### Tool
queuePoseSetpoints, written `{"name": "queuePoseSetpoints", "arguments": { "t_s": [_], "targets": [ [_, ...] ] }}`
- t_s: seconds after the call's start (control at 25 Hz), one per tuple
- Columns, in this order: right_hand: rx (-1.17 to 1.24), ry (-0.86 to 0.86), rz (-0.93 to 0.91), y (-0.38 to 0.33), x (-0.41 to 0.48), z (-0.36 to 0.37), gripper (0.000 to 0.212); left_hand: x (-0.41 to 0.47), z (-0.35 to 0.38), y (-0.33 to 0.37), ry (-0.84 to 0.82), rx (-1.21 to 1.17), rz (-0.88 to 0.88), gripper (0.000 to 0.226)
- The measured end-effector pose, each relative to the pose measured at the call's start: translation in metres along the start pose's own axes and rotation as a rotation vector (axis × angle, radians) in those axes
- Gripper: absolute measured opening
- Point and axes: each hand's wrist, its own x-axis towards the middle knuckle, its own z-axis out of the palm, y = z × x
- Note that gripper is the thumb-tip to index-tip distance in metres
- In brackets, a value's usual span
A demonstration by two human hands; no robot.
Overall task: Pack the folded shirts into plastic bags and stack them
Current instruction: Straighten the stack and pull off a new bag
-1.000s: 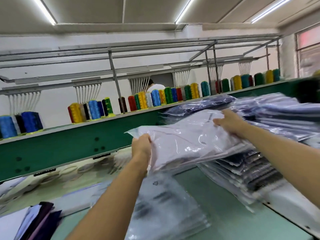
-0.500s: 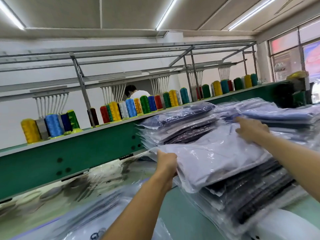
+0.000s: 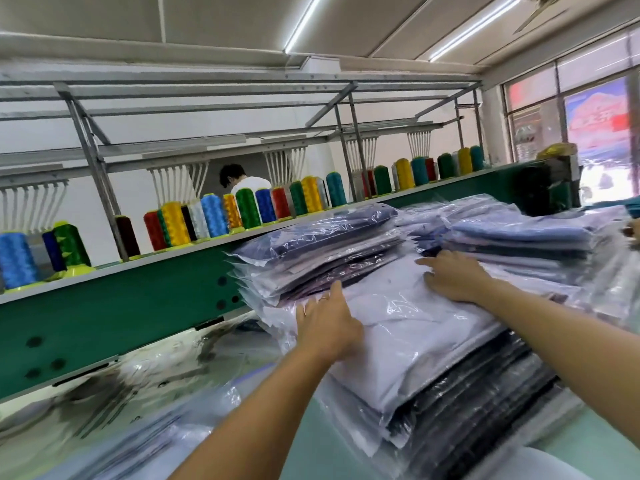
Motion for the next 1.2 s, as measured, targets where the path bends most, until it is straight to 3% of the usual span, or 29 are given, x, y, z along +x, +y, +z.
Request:
{"name": "queuePoseSetpoints", "arguments": {
  "t_s": [0.12, 0.2, 0.4, 0.64, 0.88, 1.08, 1.2],
  "targets": [
    [0.124, -0.181, -0.022, 0.003, 0.002, 0.004, 0.063, 0.020, 0.018, 0.015, -0.177, -0.037, -0.022, 0.078],
    [0.203, -0.293, -0.018, 0.010, 0.007, 0.006, 0.081, 0.032, 0.028, 0.017, -0.223, -0.038, -0.026, 0.091],
    [0.233, -0.374, -0.003, 0.028, 0.022, 0.014, 0.097, 0.055, 0.041, 0.023, -0.286, -0.042, 0.008, 0.121],
    [0.157, -0.447, 0.037, 0.022, 0.037, 0.031, 0.097, 0.071, 0.049, 0.014, -0.355, -0.027, 0.032, 0.111],
    [0.137, -0.429, 0.031, 0.020, 0.030, 0.038, 0.082, 0.072, 0.053, 0.016, -0.361, 0.003, 0.093, 0.102],
    [0.037, -0.410, 0.071, 0.015, 0.014, 0.032, 0.086, 0.066, 0.059, 0.009, -0.311, 0.012, 0.090, 0.110],
    [0.003, -0.432, 0.101, 0.007, 0.003, 0.025, 0.081, 0.057, 0.059, 0.004, -0.206, 0.000, 0.105, 0.092]
  ]
}}
